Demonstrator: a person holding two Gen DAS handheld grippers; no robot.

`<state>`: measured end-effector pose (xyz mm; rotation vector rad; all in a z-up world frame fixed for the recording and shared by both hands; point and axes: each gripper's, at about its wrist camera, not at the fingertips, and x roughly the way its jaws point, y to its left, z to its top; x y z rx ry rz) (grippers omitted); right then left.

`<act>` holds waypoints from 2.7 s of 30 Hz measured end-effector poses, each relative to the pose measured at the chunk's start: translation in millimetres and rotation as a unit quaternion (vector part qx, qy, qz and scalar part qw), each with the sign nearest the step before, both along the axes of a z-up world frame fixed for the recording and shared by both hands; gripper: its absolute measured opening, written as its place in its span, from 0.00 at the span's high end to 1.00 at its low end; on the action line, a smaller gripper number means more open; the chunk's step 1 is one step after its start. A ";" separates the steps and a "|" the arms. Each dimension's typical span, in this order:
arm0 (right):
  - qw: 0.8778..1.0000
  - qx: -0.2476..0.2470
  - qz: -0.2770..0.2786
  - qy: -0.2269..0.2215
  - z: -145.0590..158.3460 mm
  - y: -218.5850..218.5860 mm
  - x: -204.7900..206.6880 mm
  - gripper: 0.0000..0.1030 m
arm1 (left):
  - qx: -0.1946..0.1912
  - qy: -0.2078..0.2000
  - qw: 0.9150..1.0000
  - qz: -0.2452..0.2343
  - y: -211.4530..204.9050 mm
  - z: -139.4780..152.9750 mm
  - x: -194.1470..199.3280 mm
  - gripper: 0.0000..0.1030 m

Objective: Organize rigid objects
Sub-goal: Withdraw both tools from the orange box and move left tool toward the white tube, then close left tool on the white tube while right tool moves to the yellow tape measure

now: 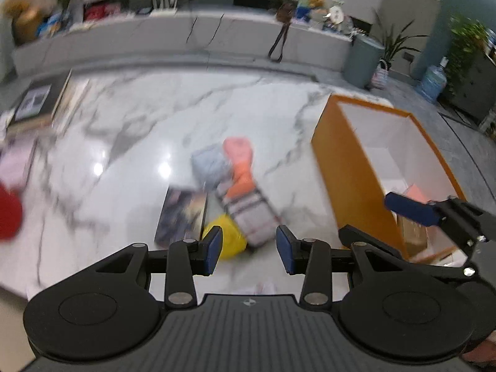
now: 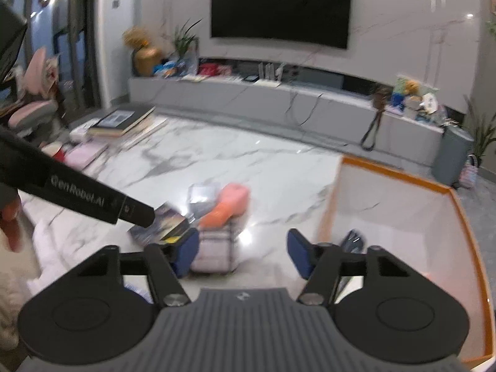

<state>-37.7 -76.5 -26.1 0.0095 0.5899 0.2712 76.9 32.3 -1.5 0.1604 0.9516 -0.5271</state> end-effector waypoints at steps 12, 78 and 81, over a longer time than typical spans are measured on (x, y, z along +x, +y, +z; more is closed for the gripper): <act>0.988 -0.057 0.076 0.121 -53.6 40.4 -6.6 0.56 | 0.030 0.100 0.994 0.045 53.0 -57.1 -13.6 0.52; 0.971 0.001 0.121 0.207 -93.2 76.4 48.9 0.82 | 0.051 0.121 0.989 0.062 66.5 -99.9 36.2 0.42; 0.969 0.000 0.143 0.204 -92.3 85.9 43.5 0.82 | 0.032 0.125 0.987 0.100 76.6 -98.1 40.5 0.48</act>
